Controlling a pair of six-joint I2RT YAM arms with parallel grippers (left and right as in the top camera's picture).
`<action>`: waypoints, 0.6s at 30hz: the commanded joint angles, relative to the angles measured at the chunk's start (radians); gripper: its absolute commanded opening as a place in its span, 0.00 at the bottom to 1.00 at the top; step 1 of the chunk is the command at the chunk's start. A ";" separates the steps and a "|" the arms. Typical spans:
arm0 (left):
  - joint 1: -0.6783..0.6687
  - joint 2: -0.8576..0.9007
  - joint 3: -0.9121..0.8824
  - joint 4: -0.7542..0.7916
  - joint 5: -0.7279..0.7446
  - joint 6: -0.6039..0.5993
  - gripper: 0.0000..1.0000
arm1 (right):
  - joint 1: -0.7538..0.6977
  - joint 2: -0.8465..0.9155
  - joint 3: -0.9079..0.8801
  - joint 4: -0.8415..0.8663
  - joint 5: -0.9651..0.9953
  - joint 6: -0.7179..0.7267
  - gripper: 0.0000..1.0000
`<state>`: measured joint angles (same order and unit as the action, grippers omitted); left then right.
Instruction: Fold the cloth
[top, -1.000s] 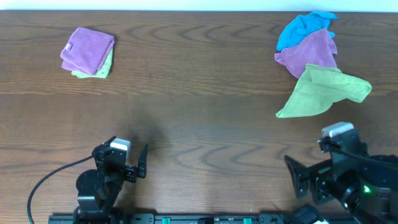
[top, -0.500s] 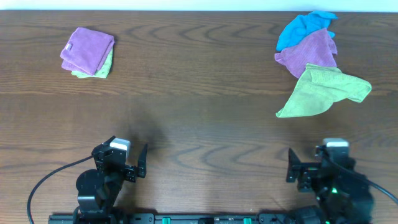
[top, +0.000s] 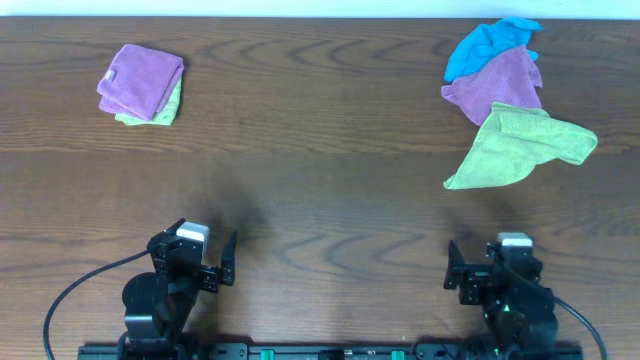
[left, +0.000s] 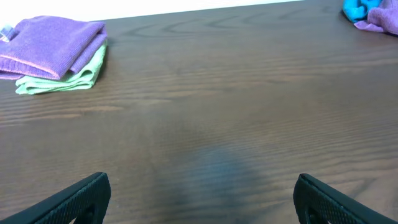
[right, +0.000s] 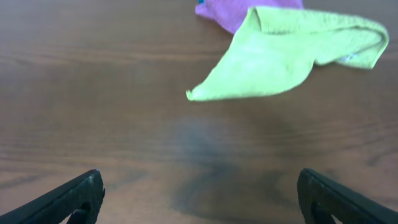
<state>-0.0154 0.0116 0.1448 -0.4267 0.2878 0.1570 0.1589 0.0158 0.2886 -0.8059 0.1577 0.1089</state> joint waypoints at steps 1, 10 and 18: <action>-0.004 -0.007 -0.021 -0.003 -0.003 0.000 0.95 | -0.010 -0.010 -0.033 0.003 0.002 -0.013 0.99; -0.004 -0.007 -0.021 -0.003 -0.003 0.000 0.95 | -0.006 -0.010 -0.113 0.005 -0.046 -0.013 0.99; -0.004 -0.007 -0.021 -0.003 -0.003 0.000 0.96 | -0.007 -0.010 -0.113 0.006 -0.080 -0.013 0.99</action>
<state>-0.0154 0.0116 0.1448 -0.4267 0.2878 0.1570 0.1581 0.0132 0.1837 -0.7990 0.0967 0.1089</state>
